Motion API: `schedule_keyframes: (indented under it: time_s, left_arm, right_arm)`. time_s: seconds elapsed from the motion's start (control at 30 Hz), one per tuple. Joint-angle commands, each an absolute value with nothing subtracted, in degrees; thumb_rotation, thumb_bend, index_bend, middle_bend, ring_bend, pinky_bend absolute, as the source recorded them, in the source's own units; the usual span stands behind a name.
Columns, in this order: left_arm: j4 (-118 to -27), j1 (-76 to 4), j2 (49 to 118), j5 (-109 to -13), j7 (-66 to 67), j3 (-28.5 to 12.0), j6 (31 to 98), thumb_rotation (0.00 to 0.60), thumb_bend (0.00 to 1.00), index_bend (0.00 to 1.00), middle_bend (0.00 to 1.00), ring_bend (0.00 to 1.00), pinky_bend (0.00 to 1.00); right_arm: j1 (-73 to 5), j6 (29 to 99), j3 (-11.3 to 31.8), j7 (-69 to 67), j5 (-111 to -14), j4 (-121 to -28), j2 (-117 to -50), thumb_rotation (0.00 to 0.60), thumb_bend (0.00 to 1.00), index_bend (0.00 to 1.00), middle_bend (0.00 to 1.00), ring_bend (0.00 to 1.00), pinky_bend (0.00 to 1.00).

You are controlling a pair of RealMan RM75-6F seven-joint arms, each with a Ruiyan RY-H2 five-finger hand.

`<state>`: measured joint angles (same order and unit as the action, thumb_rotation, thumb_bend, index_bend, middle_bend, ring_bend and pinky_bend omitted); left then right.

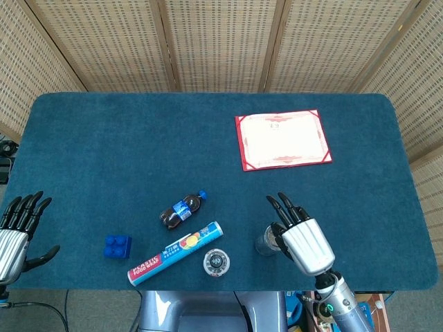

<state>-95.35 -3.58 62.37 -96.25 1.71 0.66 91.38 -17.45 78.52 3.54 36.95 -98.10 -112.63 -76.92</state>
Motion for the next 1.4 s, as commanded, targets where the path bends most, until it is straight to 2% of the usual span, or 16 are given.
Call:
schedule_keyframes:
  time_s: [0.03,0.33,0.6,0.87,0.9,0.97,1.07,1.13,1.23,1.4]
  left_arm:
    - [-95.4,-3.6,62.4,-96.3,1.7,0.6,91.4,0.600,0.21,0.00,0.00,0.00,0.00]
    - [-95.2,-3.5,62.5,-96.4,1.6,0.6,91.6,0.600,0.21,0.00,0.00,0.00,0.00]
    - [-95.1,-3.5,62.5,-96.3,1.3,0.5,91.6,0.600,0.21,0.00,0.00,0.00,0.00]
    - [-95.1,-3.4,62.6,-96.5,1.3,0.6,91.9,0.600,0.21,0.00,0.00,0.00,0.00]
    - [-95.1,-3.4,62.5,-96.5,1.3,0.5,91.9,0.600,0.21,0.00,0.00,0.00,0.00]
    - [-95.1,-3.4,62.5,-96.5,1.2,0.5,91.9,0.600,0.21,0.00,0.00,0.00,0.00]
    - [-95.1,-3.4,62.5,-96.4,1.2,0.5,91.9,0.600,0.21,0.00,0.00,0.00,0.00]
    - [-95.0,-3.4,62.5,-96.4,1.1,0.5,91.9,0.600,0.21,0.00,0.00,0.00,0.00]
    - [-95.0,-3.4,62.5,-96.5,1.1,0.5,91.9,0.600,0.21,0.00,0.00,0.00,0.00]
    - [-95.0,-3.4,62.5,-96.5,1.0,0.6,91.9,0.600,0.21,0.00,0.00,0.00,0.00]
  right_arm:
    - [-17.4,78.6,3.6,37.0,-98.2,-112.6,-76.9,0.600,0.42,0.59,0.15,0.09,0.40]
    - [-17.2,79.3,4.4,37.0,-98.5,-113.0,-76.3,0.600,0.36,0.55,0.14,0.08,0.40]
    - [-16.9,79.9,5.3,34.8,-97.4,-114.2,-75.1,0.600,0.32,0.46,0.09,0.05,0.38]
    - [-16.7,78.4,3.7,32.2,-97.5,-115.8,-73.2,0.600,0.31,0.46,0.08,0.03,0.35]
    - [-16.7,78.3,3.5,32.1,-97.6,-115.8,-73.1,0.600,0.33,0.46,0.08,0.03,0.35]
    - [-16.7,78.1,3.2,31.4,-97.9,-115.9,-73.1,0.600,0.43,0.46,0.08,0.03,0.35]
    - [-16.8,77.7,3.0,30.9,-98.0,-116.0,-73.0,0.600,0.65,0.46,0.08,0.03,0.35]
    - [-16.8,77.6,3.0,30.8,-98.1,-116.0,-72.9,0.600,0.73,0.46,0.08,0.03,0.34]
    - [-16.8,77.4,2.9,30.8,-98.1,-116.2,-72.8,0.600,0.80,0.46,0.07,0.02,0.34]
    - [-16.7,77.0,2.6,31.1,-98.2,-116.5,-72.4,0.600,0.86,0.46,0.07,0.02,0.33]
